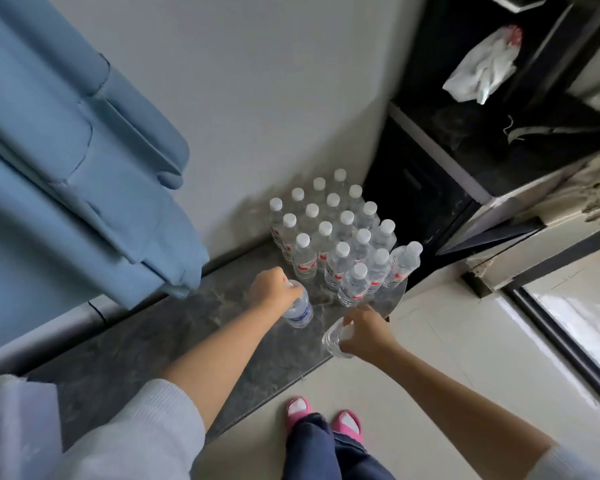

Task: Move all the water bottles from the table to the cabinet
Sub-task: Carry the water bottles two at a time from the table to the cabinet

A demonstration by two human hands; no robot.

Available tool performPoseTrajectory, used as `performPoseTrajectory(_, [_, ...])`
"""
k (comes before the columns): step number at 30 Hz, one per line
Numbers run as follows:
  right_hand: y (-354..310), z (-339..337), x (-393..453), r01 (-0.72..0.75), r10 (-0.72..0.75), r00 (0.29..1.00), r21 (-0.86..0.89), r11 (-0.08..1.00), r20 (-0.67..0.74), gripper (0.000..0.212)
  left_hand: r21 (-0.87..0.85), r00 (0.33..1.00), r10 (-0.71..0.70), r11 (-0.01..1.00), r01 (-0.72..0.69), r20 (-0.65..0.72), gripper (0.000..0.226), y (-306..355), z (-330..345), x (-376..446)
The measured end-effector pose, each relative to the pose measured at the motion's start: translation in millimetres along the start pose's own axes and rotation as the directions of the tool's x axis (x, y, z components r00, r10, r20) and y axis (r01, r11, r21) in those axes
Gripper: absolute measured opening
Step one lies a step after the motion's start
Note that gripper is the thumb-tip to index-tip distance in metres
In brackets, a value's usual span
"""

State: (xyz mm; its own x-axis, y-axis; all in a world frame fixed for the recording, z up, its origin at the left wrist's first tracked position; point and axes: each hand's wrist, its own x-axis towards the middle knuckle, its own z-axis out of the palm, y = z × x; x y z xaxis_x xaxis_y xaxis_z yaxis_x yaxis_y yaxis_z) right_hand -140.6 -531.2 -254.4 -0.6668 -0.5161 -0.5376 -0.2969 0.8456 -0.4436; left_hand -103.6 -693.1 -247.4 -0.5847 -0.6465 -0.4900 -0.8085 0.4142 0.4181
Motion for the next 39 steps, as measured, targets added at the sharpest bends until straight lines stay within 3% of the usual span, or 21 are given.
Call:
performPoseTrajectory(2, [8, 1, 14, -0.005, 0.005, 1.000, 0.002, 1.000, 0.020, 0.020, -0.011, 1.000, -0.028, 1.000, 0.028, 0.000, 0.025, 9, 9, 13])
performPoseTrajectory(7, [23, 5, 46, -0.041, 0.041, 0.994, -0.001, 0.999, 0.102, 0.039, 0.004, 0.998, -0.047, 0.999, 0.047, 0.035, 0.025, 23, 31, 48])
performPoseTrajectory(15, [18, 0, 93, -0.116, 0.119, 0.982, -0.035, 0.993, 0.146, 0.043, 0.054, 0.985, 0.026, 0.998, -0.036, 0.171, 0.005, 39, 46, 100])
performPoseTrajectory(19, [16, 1, 110, -0.140, 0.144, 0.975, -0.039, 0.989, 0.168, 0.044, 0.094, 0.976, 0.038, 0.994, -0.059, 0.213, 0.023, 44, 54, 117])
performPoseTrajectory(24, [17, 5, 125, -0.195, 0.190, 0.966, 0.010, 0.981, 0.174, 0.044, 0.083, 0.971, 0.039, 0.995, -0.060, 0.236, 0.016, 47, 62, 128])
performPoseTrajectory(30, [19, 5, 141, -0.219, 0.209, 0.962, 0.035, 0.975, 0.175, 0.046, 0.040, 0.972, 0.043, 0.998, -0.054, 0.230, 0.025, 41, 63, 141])
performPoseTrajectory(39, [10, 10, 155, -0.201, 0.190, 0.960, 0.035, 0.979, 0.207, 0.049, 0.070, 0.934, 0.184, 0.974, -0.215, 0.305, 0.038, 30, 68, 144])
